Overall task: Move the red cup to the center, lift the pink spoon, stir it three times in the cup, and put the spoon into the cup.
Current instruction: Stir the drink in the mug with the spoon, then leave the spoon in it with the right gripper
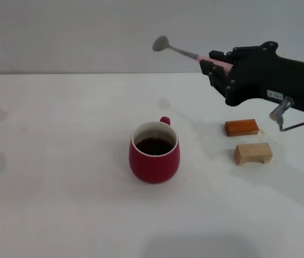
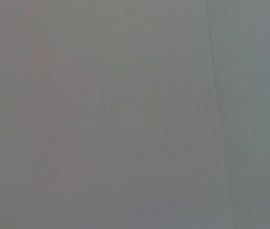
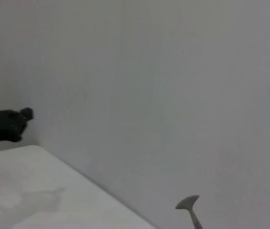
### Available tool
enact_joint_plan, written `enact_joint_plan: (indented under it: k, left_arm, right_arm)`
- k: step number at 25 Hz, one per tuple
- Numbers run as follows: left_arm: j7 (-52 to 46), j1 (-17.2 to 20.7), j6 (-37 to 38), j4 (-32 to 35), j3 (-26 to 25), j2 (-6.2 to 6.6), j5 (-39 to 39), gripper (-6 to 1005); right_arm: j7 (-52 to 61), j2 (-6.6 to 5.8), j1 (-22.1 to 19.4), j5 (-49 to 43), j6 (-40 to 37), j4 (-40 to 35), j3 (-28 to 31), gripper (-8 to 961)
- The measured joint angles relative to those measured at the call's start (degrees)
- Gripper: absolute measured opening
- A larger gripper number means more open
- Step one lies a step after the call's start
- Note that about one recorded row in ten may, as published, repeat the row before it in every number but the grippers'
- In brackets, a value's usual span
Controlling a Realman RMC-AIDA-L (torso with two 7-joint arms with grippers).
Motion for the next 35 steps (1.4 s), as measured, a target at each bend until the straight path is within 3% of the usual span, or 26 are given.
enact_joint_plan:
  k: [8, 9, 19, 30, 35]
  left_arm:
    - [0.00, -0.01, 0.13, 0.00, 0.00, -0.08, 0.04, -2]
    - [0.00, -0.01, 0.14, 0.00, 0.00, -0.12, 0.03, -2]
    - [-0.18, -0.05, 0.15, -0.46, 0.00, -0.32, -0.07, -1]
    - [-0.18, -0.56, -0.18, -0.62, 0.00, -0.38, -0.07, -1]
    - [-0.26, -0.56, -0.18, -0.62, 0.00, -0.40, -0.07, -1]
  right_arm:
    - [6.06, -0.10, 9.39, -0.25, 13.70, -2.34, 8.17, 155]
    - [7.44, -0.10, 12.01, -1.84, 16.68, -3.22, 9.41, 155]
    - [13.03, 0.07, 24.28, -17.10, 28.66, -4.41, 10.39, 154]
    - [12.65, -0.07, 35.51, -21.11, 37.84, -9.68, 10.64, 153]
    - [12.33, -0.15, 38.73, -21.23, 39.86, -10.87, 10.47, 153]
